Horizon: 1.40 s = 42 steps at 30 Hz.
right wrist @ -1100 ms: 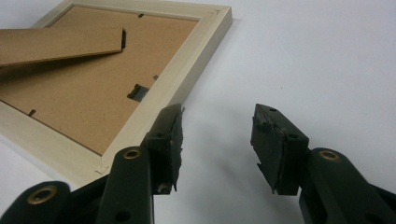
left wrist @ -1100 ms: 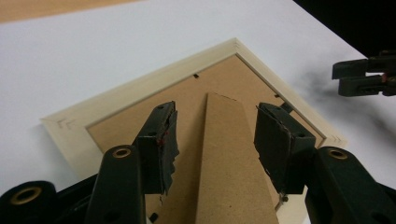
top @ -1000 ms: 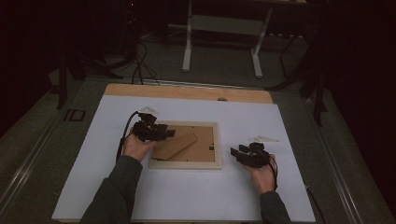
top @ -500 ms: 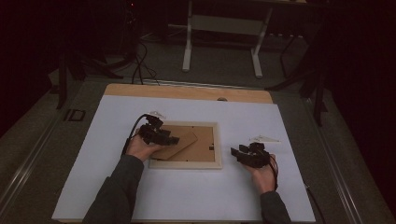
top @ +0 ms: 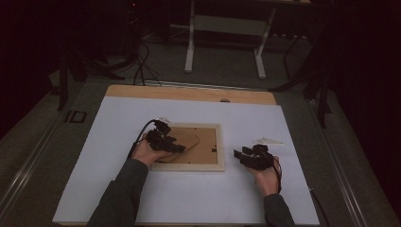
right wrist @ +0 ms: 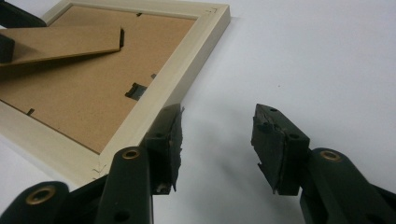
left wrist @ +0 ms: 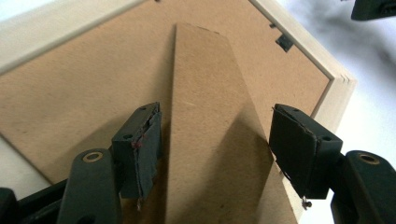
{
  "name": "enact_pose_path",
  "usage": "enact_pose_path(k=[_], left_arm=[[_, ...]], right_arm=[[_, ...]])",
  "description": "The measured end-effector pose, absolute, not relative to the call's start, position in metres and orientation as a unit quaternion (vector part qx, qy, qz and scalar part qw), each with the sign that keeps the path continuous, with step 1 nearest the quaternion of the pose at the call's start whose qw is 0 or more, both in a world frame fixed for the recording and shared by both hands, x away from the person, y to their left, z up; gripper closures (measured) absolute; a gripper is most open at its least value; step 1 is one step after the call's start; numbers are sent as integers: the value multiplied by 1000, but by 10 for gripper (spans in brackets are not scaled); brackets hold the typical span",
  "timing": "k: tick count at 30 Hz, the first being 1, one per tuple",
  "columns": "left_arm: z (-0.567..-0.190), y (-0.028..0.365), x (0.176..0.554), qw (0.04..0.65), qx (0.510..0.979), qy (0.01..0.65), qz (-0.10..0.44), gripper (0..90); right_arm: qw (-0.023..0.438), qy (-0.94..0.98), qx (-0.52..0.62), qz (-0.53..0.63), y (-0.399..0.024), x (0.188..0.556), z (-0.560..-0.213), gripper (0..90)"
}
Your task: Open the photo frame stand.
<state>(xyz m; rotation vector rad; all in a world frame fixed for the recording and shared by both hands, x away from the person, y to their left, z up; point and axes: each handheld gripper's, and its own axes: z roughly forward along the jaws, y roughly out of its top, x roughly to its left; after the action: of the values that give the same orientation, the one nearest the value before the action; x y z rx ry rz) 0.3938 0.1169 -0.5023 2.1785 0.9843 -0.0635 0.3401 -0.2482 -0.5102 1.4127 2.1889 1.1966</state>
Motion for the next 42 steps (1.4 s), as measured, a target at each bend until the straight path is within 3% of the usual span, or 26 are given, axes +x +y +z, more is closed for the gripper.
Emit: enact_pose_path(k=[10, 42], left_arm=[[-503, 112, 389, 352, 861, 367, -12, 400], [-490, 102, 369, 341, 877, 331, 76, 402]], right_arm=[[135, 757, 489, 412, -247, 340, -511, 520], [133, 779, 461, 404, -226, 342, -507, 517]])
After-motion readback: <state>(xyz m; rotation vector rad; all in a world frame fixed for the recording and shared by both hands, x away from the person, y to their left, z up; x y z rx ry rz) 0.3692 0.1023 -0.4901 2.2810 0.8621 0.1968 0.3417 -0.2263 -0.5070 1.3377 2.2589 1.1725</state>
